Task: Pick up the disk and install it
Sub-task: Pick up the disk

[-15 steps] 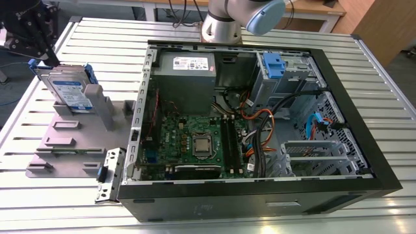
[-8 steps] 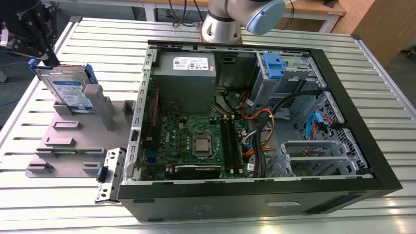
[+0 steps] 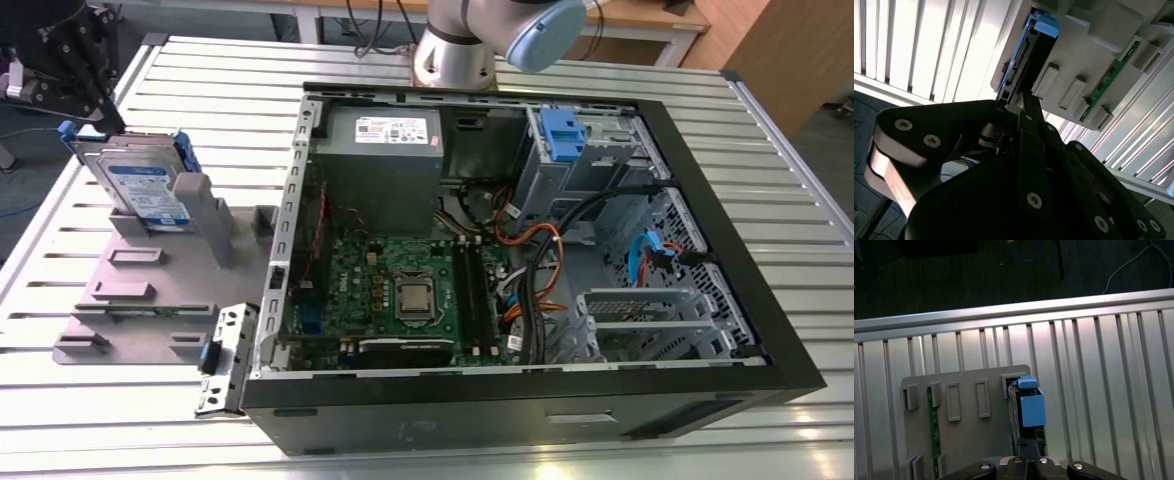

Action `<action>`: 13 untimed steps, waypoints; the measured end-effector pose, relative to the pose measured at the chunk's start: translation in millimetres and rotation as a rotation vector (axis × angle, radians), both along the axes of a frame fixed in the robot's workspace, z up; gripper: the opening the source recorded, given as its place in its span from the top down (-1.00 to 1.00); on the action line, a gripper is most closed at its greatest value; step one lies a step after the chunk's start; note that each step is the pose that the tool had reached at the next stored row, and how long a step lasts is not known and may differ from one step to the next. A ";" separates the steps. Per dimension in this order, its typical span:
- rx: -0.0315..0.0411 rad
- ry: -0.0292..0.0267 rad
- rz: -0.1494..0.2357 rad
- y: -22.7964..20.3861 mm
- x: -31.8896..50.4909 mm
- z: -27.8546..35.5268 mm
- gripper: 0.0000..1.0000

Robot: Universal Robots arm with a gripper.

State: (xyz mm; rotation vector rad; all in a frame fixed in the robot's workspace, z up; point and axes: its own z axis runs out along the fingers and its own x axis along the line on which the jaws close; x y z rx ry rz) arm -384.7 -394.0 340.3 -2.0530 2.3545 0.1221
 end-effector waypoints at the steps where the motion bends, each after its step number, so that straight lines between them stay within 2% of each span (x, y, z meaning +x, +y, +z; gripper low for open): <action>1: 0.0000 0.0001 0.000 0.0 0.0 -1.0 0.79; 4: -0.0001 0.0001 0.000 1.7 0.3 -2.1 0.79; 7: 0.0001 -0.0001 0.000 5.3 0.5 -2.6 0.79; 13: 0.0000 0.0000 0.000 5.5 0.5 -2.6 0.79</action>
